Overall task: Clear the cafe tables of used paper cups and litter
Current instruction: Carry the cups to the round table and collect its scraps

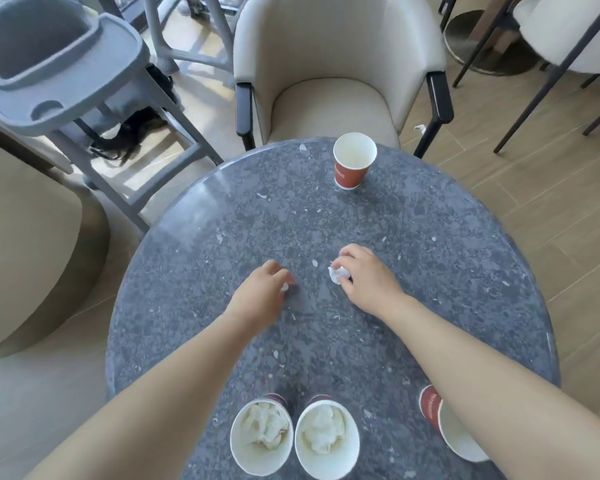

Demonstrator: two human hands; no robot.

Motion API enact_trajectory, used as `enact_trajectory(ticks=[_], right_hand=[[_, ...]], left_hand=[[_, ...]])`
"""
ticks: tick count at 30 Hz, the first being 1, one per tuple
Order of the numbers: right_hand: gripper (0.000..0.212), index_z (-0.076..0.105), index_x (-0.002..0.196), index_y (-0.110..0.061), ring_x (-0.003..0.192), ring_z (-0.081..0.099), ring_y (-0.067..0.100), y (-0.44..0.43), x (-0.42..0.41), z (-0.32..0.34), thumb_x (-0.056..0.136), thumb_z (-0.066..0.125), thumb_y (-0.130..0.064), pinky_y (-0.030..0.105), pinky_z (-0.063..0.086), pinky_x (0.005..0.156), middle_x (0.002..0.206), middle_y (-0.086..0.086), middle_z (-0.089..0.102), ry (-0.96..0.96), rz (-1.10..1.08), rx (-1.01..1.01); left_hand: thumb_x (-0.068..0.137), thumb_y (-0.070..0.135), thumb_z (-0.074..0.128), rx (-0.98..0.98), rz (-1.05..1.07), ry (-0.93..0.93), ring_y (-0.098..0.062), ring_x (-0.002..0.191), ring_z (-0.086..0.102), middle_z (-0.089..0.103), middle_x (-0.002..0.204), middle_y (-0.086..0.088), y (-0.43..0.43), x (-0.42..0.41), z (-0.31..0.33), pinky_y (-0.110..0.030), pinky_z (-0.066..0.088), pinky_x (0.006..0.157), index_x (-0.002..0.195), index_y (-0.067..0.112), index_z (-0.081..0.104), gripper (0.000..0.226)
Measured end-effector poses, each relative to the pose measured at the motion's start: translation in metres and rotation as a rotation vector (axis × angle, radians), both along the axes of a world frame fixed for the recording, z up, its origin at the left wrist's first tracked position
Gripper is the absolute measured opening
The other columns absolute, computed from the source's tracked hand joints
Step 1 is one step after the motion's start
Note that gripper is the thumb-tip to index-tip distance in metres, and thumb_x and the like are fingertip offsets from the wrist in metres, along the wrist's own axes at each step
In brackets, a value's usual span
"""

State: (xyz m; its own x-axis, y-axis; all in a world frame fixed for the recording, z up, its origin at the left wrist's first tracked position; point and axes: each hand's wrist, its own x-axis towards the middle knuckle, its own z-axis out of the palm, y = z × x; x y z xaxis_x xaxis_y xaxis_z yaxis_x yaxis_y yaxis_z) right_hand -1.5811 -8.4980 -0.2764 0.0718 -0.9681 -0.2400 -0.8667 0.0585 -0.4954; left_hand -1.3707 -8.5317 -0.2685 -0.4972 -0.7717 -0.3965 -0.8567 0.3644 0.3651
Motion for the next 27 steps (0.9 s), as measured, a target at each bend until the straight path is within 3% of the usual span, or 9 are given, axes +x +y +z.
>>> enact_trajectory(ticks=[3,5,10,14,19,27], right_hand=[[0.016,0.064,0.097,-0.011,0.103,0.050,0.022,-0.001,-0.007,-0.003,0.088,0.051,-0.009,0.022,0.037,0.079,0.104,0.006,0.057,-0.062,-0.036,0.015],[0.013,0.065,0.094,-0.012,0.095,0.054,0.020,0.001,-0.011,0.001,0.088,0.054,-0.011,0.025,0.040,0.077,0.101,0.005,0.059,-0.122,-0.093,0.033],[0.008,0.067,0.087,-0.016,0.074,0.050,0.011,0.023,-0.011,0.025,0.084,0.060,-0.014,0.027,0.043,0.066,0.092,-0.001,0.061,-0.212,-0.138,-0.028],[0.009,0.068,0.082,-0.016,0.074,0.056,0.014,0.063,0.009,0.056,0.080,0.063,-0.009,0.023,0.043,0.065,0.086,-0.002,0.063,-0.285,-0.124,-0.119],[0.010,0.067,0.080,-0.017,0.074,0.054,0.004,0.124,0.047,0.082,0.077,0.065,-0.008,0.007,0.036,0.064,0.084,-0.006,0.062,-0.379,-0.062,-0.125],[0.016,0.066,0.088,-0.021,0.084,0.057,0.008,0.180,0.082,0.085,0.076,0.062,-0.013,0.017,0.042,0.072,0.094,-0.009,0.063,-0.288,-0.002,-0.104]], left_hand=[[0.091,0.010,0.049,0.006,-0.030,0.038,-0.024,0.100,0.055,0.049,0.117,-0.002,-0.009,-0.009,-0.002,-0.036,0.047,0.082,0.111,0.022,0.059,0.025],[0.090,0.013,0.052,-0.010,-0.029,0.068,-0.024,0.094,0.057,0.052,0.113,-0.001,-0.013,-0.016,0.000,-0.033,0.047,0.080,0.107,0.021,0.061,0.021],[0.086,0.014,0.060,-0.071,0.045,0.276,-0.013,0.080,0.058,0.047,0.092,0.009,0.001,-0.024,0.020,-0.021,0.042,0.070,0.099,0.020,0.064,0.015],[0.082,0.010,0.062,-0.094,0.132,0.435,0.004,0.071,0.053,0.047,0.085,0.017,0.039,-0.011,0.049,-0.022,0.047,0.071,0.091,0.022,0.065,0.016],[0.079,0.007,0.065,-0.110,0.186,0.503,0.002,0.073,0.056,0.053,0.087,0.013,0.099,0.022,0.082,-0.025,0.050,0.071,0.087,0.022,0.066,0.017],[0.081,0.017,0.063,-0.099,0.183,0.371,-0.003,0.082,0.058,0.053,0.095,0.017,0.170,0.065,0.092,-0.032,0.051,0.074,0.094,0.031,0.065,0.020]])
